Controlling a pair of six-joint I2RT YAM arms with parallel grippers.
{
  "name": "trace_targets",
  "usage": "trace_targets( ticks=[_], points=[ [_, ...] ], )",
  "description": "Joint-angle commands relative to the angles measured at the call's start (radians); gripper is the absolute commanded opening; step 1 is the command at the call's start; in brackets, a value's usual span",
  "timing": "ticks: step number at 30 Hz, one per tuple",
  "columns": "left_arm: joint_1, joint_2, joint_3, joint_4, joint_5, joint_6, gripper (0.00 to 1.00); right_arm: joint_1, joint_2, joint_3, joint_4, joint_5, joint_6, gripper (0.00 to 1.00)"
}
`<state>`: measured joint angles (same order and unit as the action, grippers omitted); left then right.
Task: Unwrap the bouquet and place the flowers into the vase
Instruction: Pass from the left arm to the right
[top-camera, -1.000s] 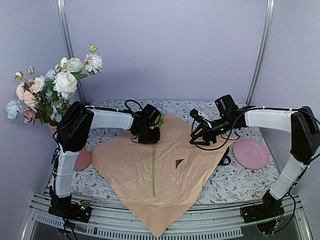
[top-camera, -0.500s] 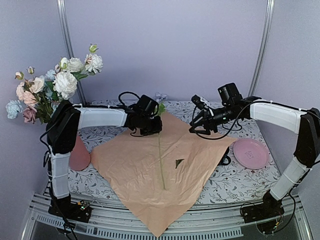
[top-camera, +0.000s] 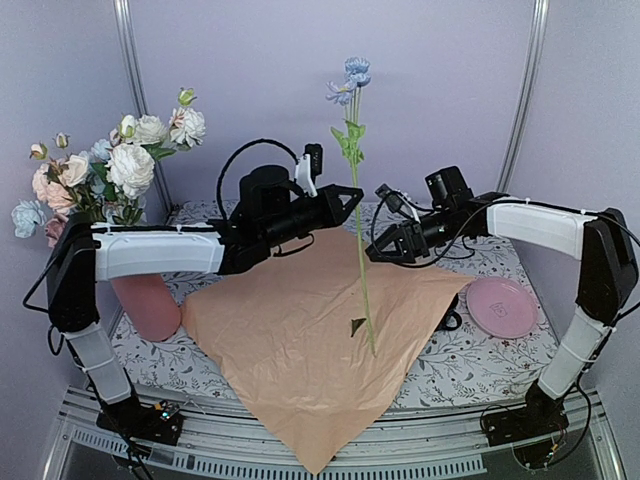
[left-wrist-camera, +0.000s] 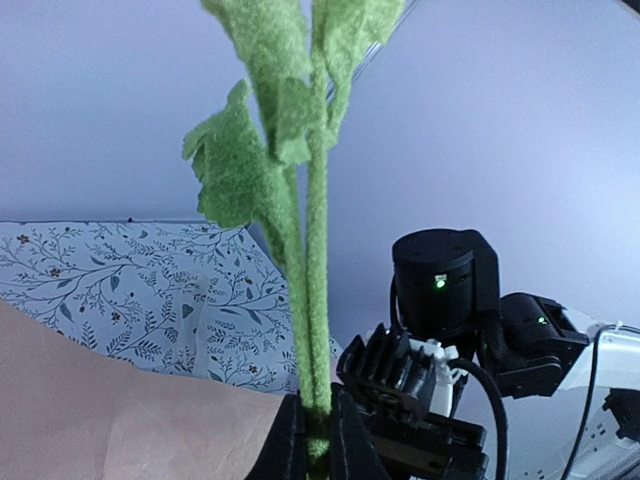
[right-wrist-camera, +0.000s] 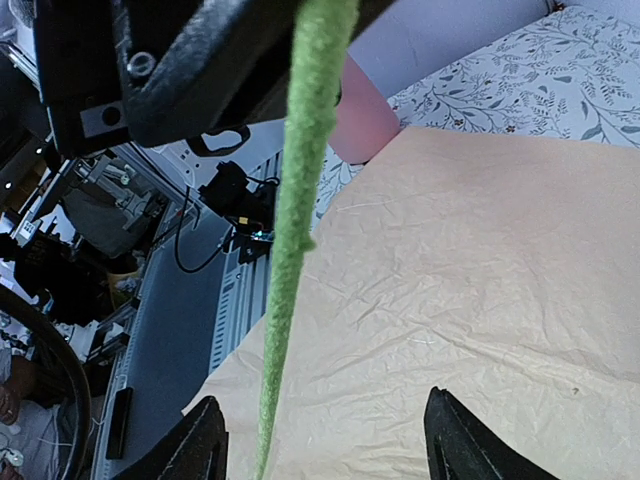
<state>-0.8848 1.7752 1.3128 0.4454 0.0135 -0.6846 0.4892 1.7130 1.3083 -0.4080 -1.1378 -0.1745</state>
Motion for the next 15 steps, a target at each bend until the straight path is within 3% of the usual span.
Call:
trace_targets(
  ticks=[1,4,6,12,13,15],
  points=[
    [-0.014,-0.024,-0.03,0.19,0.018,0.04,0.0,0.037,0.012,0.002,0.074,-0.102,0.098,0.68],
    [-0.018,-0.029,-0.036,0.204,0.008,0.048,0.0,0.056,0.011,-0.027,0.103,-0.13,0.102,0.6],
    [-0.019,-0.03,-0.039,0.208,0.004,0.049,0.0,0.067,0.01,-0.047,0.113,-0.151,0.101,0.38],
    [-0.019,-0.026,-0.044,0.216,0.006,0.05,0.0,0.083,0.008,-0.073,0.107,-0.156,0.066,0.01],
    [-0.019,-0.026,-0.046,0.22,0.008,0.053,0.0,0.085,0.008,-0.073,0.101,-0.148,0.055,0.0],
    [-0.018,-0.028,-0.049,0.224,0.006,0.061,0.14,0.091,0.01,-0.071,0.077,-0.133,0.035,0.0]
  ],
)
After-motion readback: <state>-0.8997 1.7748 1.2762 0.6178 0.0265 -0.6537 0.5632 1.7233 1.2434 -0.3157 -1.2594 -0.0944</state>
